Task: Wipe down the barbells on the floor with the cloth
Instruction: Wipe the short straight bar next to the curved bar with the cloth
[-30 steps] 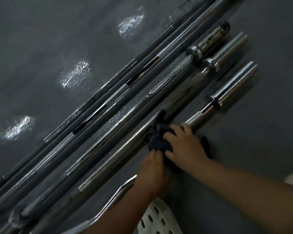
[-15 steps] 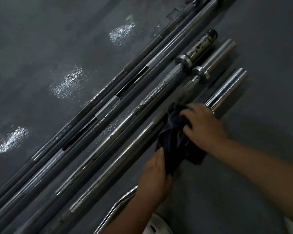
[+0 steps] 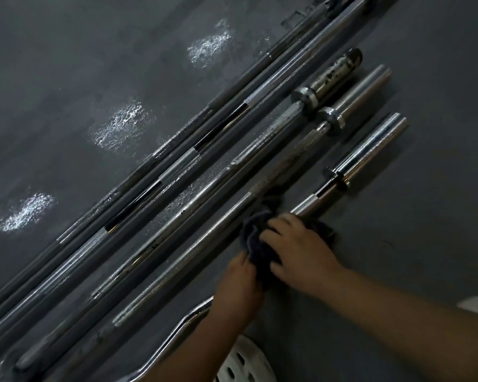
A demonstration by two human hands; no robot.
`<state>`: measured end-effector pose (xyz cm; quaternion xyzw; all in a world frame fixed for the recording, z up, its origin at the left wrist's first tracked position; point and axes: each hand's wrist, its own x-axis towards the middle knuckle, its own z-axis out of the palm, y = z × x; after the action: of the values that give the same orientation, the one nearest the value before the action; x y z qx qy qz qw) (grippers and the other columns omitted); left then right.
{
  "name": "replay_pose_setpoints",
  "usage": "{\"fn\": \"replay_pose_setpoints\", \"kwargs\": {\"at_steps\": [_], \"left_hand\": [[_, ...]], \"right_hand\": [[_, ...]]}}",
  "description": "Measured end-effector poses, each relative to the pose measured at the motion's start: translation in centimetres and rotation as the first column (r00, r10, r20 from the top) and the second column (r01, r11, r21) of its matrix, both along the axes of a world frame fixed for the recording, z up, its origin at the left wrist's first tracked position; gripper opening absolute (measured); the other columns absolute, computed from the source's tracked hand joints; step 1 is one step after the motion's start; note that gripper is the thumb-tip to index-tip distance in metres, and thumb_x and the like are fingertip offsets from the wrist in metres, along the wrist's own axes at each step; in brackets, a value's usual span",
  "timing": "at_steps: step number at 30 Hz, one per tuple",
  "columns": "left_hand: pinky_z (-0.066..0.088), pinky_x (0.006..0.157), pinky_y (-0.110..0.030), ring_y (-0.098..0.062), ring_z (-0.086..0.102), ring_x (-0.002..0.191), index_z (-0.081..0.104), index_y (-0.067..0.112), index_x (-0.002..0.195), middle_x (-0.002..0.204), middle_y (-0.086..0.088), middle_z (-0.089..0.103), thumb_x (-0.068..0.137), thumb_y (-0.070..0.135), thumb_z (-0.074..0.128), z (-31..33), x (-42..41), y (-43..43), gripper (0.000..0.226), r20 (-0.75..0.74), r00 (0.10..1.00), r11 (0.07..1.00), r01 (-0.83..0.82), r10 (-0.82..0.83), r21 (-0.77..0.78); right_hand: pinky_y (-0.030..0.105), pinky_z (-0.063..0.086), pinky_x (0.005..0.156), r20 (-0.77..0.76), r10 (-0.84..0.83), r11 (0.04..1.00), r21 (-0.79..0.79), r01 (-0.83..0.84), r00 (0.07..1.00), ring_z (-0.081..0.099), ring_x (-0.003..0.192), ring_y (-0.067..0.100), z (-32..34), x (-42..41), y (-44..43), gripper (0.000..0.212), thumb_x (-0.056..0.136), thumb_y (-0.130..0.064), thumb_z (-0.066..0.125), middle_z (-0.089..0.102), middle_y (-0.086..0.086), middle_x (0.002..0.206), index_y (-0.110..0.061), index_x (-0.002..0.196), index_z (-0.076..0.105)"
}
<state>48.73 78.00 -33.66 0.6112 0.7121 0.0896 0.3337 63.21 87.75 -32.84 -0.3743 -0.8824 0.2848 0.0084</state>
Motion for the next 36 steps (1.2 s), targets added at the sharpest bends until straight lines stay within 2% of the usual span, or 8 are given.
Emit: {"fn": "replay_pose_setpoints", "kwargs": {"at_steps": [2,6,9,12,17,22,27,36], "left_hand": [[0.045,0.091,-0.028,-0.024,0.057,0.11,0.058,0.014,0.127,0.125,-0.005,0.058,0.079,0.011,0.056,0.1,-1.0,-0.8,0.049,-0.004,1.0,0.999,0.018,-0.018,0.029],[0.046,0.094,-0.023,-0.013,0.058,0.109,0.063,0.018,0.122,0.12,0.001,0.064,0.08,0.008,0.057,0.1,-1.4,-1.1,0.043,0.059,0.998,0.986,-0.043,0.034,0.158],[0.05,0.085,-0.036,-0.019,0.059,0.096,0.068,0.012,0.1,0.105,-0.003,0.063,0.077,0.007,0.061,0.4,-0.5,-0.8,0.025,0.111,0.994,0.991,0.0,-0.015,0.135],[0.05,0.083,-0.029,-0.012,0.058,0.096,0.066,0.014,0.102,0.106,0.001,0.059,0.075,0.009,0.062,0.8,-1.4,-2.3,0.028,0.139,0.99,0.991,0.006,-0.025,0.136],[0.039,0.088,-0.007,-0.002,0.054,0.105,0.064,0.021,0.113,0.114,0.01,0.056,0.084,0.012,0.065,1.7,-2.1,-3.6,0.031,0.125,0.978,0.965,-0.19,0.169,0.178],[0.042,0.091,-0.025,-0.018,0.056,0.11,0.062,0.016,0.118,0.118,0.0,0.056,0.081,0.013,0.068,4.0,-2.2,-4.3,0.038,-0.018,0.981,0.974,-0.191,0.195,0.122],[0.041,0.098,-0.028,-0.019,0.053,0.117,0.057,0.014,0.127,0.127,-0.002,0.054,0.086,0.017,0.068,9.3,-3.4,-7.6,0.042,-0.138,0.96,0.957,-0.212,0.242,0.199],[0.036,0.091,-0.021,-0.019,0.052,0.119,0.054,0.016,0.131,0.129,-0.002,0.052,0.086,0.021,0.069,17.6,-3.3,-15.0,0.048,-0.204,0.948,0.965,-0.216,0.244,0.146]], "right_hand": [[0.045,0.052,0.09,-0.038,0.017,0.999,-0.042,-0.019,0.999,0.045,0.123,0.026,0.5,0.7,2.8,0.039,0.073,-0.024,0.066,0.053,0.0,0.124,-0.025,0.112,0.059],[0.052,0.045,0.103,0.004,-0.472,0.876,0.116,0.469,0.881,0.034,0.136,0.039,-1.2,2.3,5.2,0.051,0.075,-0.036,0.06,0.045,0.014,0.14,-0.021,0.123,0.061],[0.055,0.044,0.1,0.065,-0.257,0.963,0.098,0.25,0.964,0.024,0.145,0.039,-1.5,-0.2,-1.3,0.064,0.07,-0.057,0.058,0.039,0.013,0.148,-0.027,0.126,0.058],[0.05,0.049,0.095,0.097,0.08,0.992,0.089,-0.088,0.992,0.032,0.139,0.033,-0.5,0.2,1.0,0.056,0.068,-0.035,0.073,0.041,0.004,0.144,-0.029,0.121,0.055],[0.046,0.048,0.095,0.035,-0.346,0.934,0.109,0.341,0.938,0.036,0.131,0.036,-0.7,1.1,3.3,0.055,0.071,-0.017,0.07,0.047,0.009,0.132,-0.023,0.124,0.058],[0.037,0.05,0.089,0.083,0.221,0.971,-0.117,-0.211,0.972,0.043,0.123,0.024,1.0,-0.3,-3.1,0.036,0.078,-0.014,0.06,0.053,-0.004,0.126,-0.029,0.11,0.068],[0.036,0.05,0.091,-0.009,-0.035,0.979,-0.201,0.032,0.999,0.054,0.109,0.027,4.4,2.3,-3.7,0.041,0.065,-0.02,0.056,0.057,-0.005,0.111,-0.029,0.104,0.069],[0.038,0.05,0.093,0.031,-0.074,0.994,-0.074,0.076,0.997,0.058,0.106,0.031,12.5,8.4,-6.5,0.038,0.069,-0.008,0.063,0.061,0.005,0.109,-0.024,0.102,0.07]]}}
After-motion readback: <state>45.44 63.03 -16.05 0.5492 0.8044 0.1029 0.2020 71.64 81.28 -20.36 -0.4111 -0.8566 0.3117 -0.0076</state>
